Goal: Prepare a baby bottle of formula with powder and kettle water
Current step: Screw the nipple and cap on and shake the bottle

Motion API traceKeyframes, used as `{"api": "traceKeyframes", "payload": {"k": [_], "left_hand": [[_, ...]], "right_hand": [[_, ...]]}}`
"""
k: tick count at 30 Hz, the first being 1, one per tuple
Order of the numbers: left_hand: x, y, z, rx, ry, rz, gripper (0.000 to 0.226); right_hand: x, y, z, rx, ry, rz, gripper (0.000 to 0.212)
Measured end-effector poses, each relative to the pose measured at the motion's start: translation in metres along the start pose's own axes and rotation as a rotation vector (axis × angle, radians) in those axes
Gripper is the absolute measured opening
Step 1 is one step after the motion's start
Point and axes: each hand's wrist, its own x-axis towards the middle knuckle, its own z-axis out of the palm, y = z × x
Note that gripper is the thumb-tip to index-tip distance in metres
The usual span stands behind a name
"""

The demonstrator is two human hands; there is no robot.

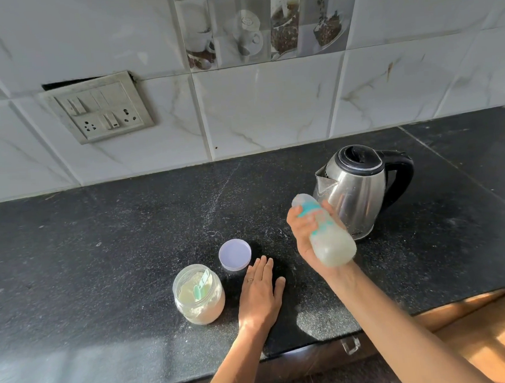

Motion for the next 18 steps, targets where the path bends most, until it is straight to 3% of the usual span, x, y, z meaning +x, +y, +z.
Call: {"api": "traceKeyframes", "payload": {"k": [2,4,6,7,9,13,16,18], "left_hand": [[0.001,0.0,0.001,0.003,-0.001,-0.002,0.071],[0.0,0.0,0.001,0.007,-0.003,-0.002,0.071],[0.0,0.0,0.001,0.006,-0.012,-0.006,0.071],[0.0,0.0,0.001,0.005,-0.013,-0.009,0.072],[0.001,0.001,0.001,0.004,-0.008,-0.01,0.073],[0.0,0.001,0.001,0.01,-0.006,-0.012,0.074],[0.001,0.002,0.0,0.002,-0.004,-0.013,0.076],[0.001,0.002,0.0,0.002,-0.002,-0.011,0.076]], "right_hand": [[0.0,0.002,-0.003,-0.123,0.064,-0.013,0.044],[-0.001,-0.004,-0.01,-0.08,0.115,-0.079,0.046],[-0.006,-0.006,-0.019,-0.005,0.019,-0.019,0.048],[-0.007,-0.005,-0.017,-0.079,-0.013,0.047,0.046],[-0.011,-0.004,-0.013,-0.265,-0.041,0.012,0.045],[-0.003,-0.005,-0.025,-0.155,0.059,-0.091,0.081],[-0.008,-0.002,-0.033,-0.234,0.074,0.058,0.057],[-0.008,0.0,-0.035,-0.355,0.049,0.023,0.062]]}}
